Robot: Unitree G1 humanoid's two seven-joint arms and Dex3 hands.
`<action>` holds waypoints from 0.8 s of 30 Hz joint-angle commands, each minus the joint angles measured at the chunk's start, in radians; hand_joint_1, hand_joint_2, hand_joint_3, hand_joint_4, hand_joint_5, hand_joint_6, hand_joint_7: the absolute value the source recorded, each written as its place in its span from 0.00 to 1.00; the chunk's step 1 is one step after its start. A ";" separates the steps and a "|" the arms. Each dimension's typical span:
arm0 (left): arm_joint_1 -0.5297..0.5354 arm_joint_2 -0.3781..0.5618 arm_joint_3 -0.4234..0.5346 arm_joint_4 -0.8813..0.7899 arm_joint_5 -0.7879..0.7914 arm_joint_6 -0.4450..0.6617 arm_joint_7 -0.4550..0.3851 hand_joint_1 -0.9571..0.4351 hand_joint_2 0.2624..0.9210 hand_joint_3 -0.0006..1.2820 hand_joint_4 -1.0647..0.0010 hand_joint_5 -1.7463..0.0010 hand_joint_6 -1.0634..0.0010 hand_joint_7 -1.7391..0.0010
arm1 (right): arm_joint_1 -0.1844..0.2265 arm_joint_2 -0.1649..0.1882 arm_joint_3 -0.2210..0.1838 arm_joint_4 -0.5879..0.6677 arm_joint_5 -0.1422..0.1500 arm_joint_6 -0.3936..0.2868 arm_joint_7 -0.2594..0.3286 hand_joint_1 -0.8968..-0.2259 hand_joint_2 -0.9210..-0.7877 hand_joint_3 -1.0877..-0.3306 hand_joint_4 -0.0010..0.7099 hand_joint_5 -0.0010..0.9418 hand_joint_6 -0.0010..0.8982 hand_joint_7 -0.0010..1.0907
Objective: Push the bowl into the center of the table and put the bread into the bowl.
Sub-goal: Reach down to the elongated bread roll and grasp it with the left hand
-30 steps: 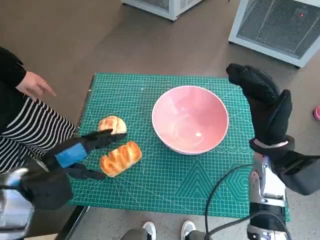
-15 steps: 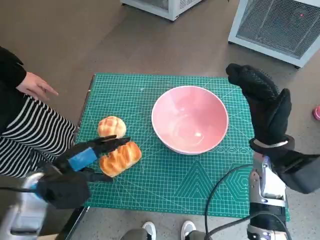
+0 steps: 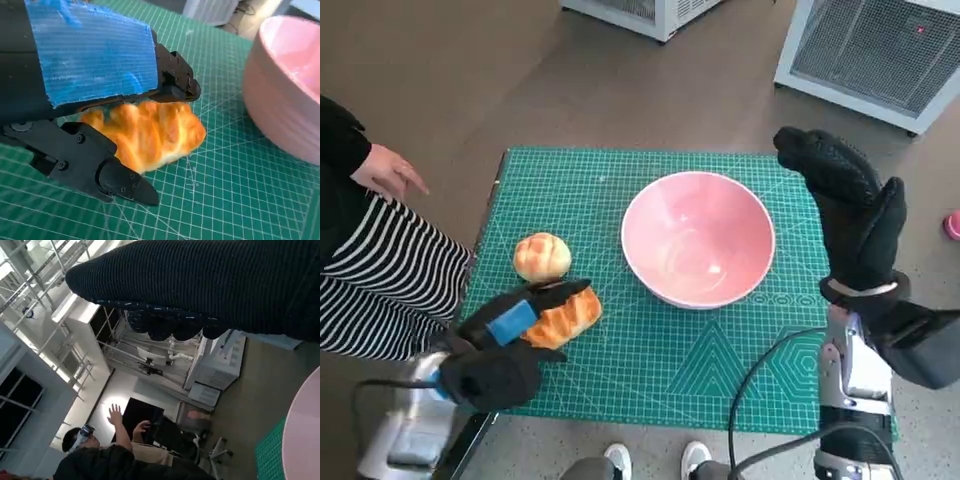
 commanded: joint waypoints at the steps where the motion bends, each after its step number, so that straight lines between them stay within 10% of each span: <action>1: -0.013 -0.006 -0.009 0.034 0.014 -0.001 0.022 0.44 0.89 0.01 0.59 0.98 0.56 0.98 | 0.030 -0.007 -0.002 -0.002 0.006 0.013 0.003 0.29 0.00 0.55 0.28 0.00 0.14 0.37; 11: -0.015 0.002 -0.013 0.049 0.009 -0.012 0.027 0.49 0.89 0.00 0.52 0.98 0.51 0.98 | 0.032 -0.007 -0.002 -0.003 0.009 0.012 0.005 0.29 0.00 0.55 0.28 0.00 0.15 0.37; 16: -0.014 0.014 -0.008 0.073 -0.004 -0.060 0.029 0.69 0.93 0.01 0.20 0.89 0.28 0.91 | 0.033 -0.005 -0.002 -0.002 0.015 0.009 0.009 0.30 0.00 0.55 0.28 0.00 0.15 0.37; 19: -0.019 0.019 -0.006 0.095 -0.005 -0.091 0.035 0.69 0.98 0.05 0.28 0.51 0.41 0.51 | 0.032 -0.005 -0.001 0.003 0.019 0.007 0.012 0.30 0.00 0.55 0.28 0.00 0.15 0.37; 24: -0.026 0.027 -0.007 0.121 -0.006 -0.129 0.040 0.69 1.00 0.07 0.33 0.34 0.46 0.36 | 0.031 -0.004 0.002 0.006 0.023 0.004 0.014 0.29 0.00 0.55 0.28 0.00 0.15 0.37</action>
